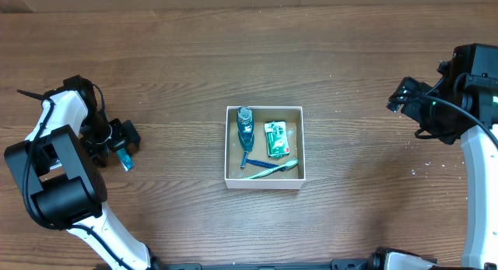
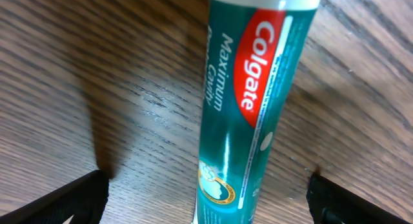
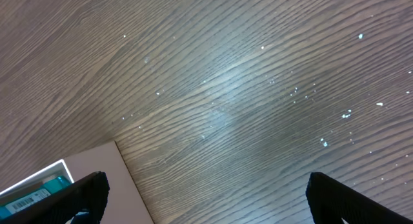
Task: Pack container
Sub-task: 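Grasp the Colgate toothpaste tube with the left gripper, then place the toothpaste tube in the box with the left gripper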
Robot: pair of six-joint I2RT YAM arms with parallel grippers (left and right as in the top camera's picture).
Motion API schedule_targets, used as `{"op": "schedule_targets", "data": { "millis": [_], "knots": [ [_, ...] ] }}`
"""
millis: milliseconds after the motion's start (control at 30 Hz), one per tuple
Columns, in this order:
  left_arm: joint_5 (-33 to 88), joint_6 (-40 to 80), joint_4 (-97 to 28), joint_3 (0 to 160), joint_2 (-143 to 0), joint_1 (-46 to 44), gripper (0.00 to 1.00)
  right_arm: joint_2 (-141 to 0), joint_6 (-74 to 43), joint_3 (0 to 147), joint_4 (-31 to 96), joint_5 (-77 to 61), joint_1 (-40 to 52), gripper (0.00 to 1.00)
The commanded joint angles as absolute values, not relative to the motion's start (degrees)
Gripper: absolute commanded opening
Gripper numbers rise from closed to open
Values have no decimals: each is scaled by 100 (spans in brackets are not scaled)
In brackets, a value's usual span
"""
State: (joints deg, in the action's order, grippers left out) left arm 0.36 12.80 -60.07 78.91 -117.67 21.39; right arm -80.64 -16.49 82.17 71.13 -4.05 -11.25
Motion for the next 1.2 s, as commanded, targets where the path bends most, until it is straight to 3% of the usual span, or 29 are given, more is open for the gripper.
{"op": "schedule_targets", "data": {
  "millis": [0,33,100,133,200,433,600,733,800,933,1067,1167],
  "knots": [
    [5,1157,-5977,7848,-12001,2119,77,-8049,-1627,8232,7083,-399,-1122,100],
    [3,1155,-5972,7850,-12001,2119,55,-8049,-1627,8232,7083,-399,-1122,100],
    [3,1155,-5966,7865,-12001,2119,37,-8049,-1627,8232,7083,-397,-1122,100],
    [3,1155,-5957,7874,-12001,2119,36,-8049,-1627,8232,7083,-399,-1122,100],
    [3,1153,-5964,7909,-11998,2119,15,-8049,-1627,8232,7083,-399,-1122,100],
    [-14,1205,-6751,8632,-11775,2069,6,-8049,-1627,8232,7081,-397,-1122,100],
    [-10,1177,-6989,8914,-9909,1347,4,-8049,-1627,8232,7065,-397,-1122,100],
    [-14,548,-6864,8914,-8514,-80,4,-8049,-1627,8232,7006,-397,-1122,100],
    [-14,-113,-6788,8914,-8075,-1321,4,-8049,-1627,8232,6991,-397,-1122,100],
    [-16,-1396,-6694,8892,-8158,-3203,4,-8049,-1629,8134,6930,-401,-1122,100],
    [-16,-1828,-6573,8888,-8871,-4132,4,-8079,-1629,8079,6908,-401,-1122,100],
    [128,-1820,-6624,8886,-9581,-4274,4,-8082,-1629,8079,6906,-401,-1122,100]
  ]
}}
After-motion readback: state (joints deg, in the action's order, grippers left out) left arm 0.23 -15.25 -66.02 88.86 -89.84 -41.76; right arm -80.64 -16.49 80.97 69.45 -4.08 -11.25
